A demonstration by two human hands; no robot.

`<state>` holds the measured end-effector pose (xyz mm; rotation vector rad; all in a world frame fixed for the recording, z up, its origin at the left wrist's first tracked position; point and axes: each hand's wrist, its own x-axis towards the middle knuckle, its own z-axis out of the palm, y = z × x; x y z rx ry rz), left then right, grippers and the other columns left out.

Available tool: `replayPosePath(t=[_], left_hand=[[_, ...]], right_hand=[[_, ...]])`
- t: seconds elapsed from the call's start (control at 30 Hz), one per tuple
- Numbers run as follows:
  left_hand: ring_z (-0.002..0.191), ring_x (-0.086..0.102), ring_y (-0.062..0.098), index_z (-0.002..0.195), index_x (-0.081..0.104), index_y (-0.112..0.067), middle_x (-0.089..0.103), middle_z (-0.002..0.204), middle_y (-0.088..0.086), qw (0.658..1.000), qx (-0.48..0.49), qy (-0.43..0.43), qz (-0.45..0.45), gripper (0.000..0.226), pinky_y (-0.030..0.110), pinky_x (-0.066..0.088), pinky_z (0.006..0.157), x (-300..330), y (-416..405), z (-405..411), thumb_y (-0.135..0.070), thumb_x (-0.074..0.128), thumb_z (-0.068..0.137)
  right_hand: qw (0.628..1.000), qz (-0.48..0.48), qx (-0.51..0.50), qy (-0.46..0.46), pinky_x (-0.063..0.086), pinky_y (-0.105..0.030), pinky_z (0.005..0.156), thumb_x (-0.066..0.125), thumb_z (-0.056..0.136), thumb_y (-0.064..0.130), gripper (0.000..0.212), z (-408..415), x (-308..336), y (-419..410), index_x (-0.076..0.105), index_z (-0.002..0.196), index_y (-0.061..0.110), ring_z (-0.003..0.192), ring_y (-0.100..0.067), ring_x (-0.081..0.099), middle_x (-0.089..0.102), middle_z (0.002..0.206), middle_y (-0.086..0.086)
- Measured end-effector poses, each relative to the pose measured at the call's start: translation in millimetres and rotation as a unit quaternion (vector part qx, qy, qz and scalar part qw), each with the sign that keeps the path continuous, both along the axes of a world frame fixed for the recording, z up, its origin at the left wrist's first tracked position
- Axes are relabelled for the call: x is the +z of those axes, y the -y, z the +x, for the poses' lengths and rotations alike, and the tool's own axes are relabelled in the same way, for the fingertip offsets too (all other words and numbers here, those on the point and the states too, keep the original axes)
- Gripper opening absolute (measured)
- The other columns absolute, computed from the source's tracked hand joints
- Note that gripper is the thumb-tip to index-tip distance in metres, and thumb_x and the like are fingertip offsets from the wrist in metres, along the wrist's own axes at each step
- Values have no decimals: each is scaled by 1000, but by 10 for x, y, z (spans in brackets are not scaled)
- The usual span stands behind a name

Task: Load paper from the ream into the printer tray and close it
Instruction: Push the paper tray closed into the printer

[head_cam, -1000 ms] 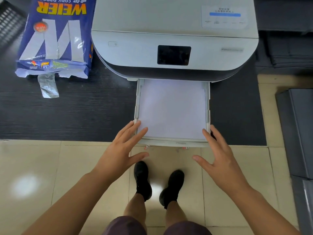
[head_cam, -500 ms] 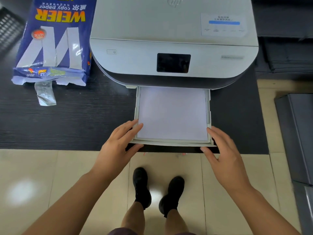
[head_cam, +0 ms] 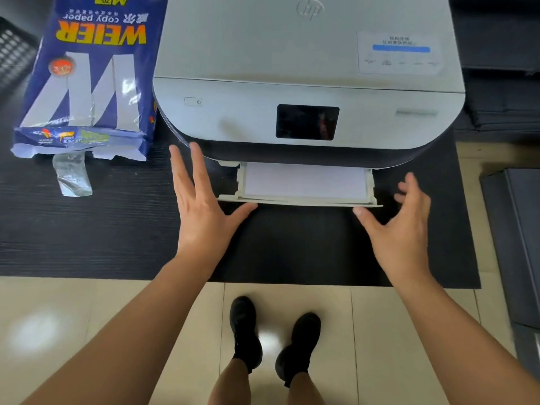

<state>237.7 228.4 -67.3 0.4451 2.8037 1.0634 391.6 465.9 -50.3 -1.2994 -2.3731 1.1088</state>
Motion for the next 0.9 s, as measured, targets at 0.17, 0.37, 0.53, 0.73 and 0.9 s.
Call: replayPosePath(t=[0.17, 0.37, 0.53, 0.73, 0.9], left_hand=[[155, -10, 18, 157, -18, -18, -15, 169, 4, 994, 78, 60, 51, 142, 49, 15, 124, -29, -139, -157, -52, 86, 66], [150, 23, 20, 158, 12, -25, 37, 158, -5, 988, 102, 80, 80, 122, 51, 19, 122, -112, -198, -200, -56, 84, 64], [139, 39, 18, 151, 30, -22, 51, 144, -3, 986, 138, 45, 85, 111, 50, 25, 119, -141, -280, -230, -59, 82, 60], [143, 34, 22, 151, 30, -15, 47, 148, 2, 980, 183, 19, 74, 112, 47, 19, 121, -182, -415, -237, -63, 79, 62], [146, 31, 25, 153, 27, -10, 44, 151, 7, 977, 203, 4, 59, 115, 47, 15, 123, -208, -495, -237, -64, 78, 64]], right_hand=[[999, 1, -25, 29, 31, -55, 115, 78, 75, 48, 112, -188, -66, -154, 7, 157, 21, 147, -28, 27, 19, 162, -3], [998, 50, -7, 39, 28, -58, 113, 77, 71, 51, 88, -274, -119, -218, 37, 145, 22, 142, -29, 28, 44, 147, -6], [997, 55, -41, 28, 30, -51, 109, 78, 69, 52, 81, -367, -152, -246, 48, 136, 18, 137, -29, 33, 50, 139, -5], [994, 58, -97, 12, 29, -45, 105, 79, 69, 51, 81, -475, -187, -208, 48, 132, 12, 134, -28, 35, 51, 135, -5], [990, 68, -121, 6, 28, -47, 106, 78, 69, 53, 82, -536, -232, -167, 46, 131, 11, 135, -29, 34, 50, 134, -6]])
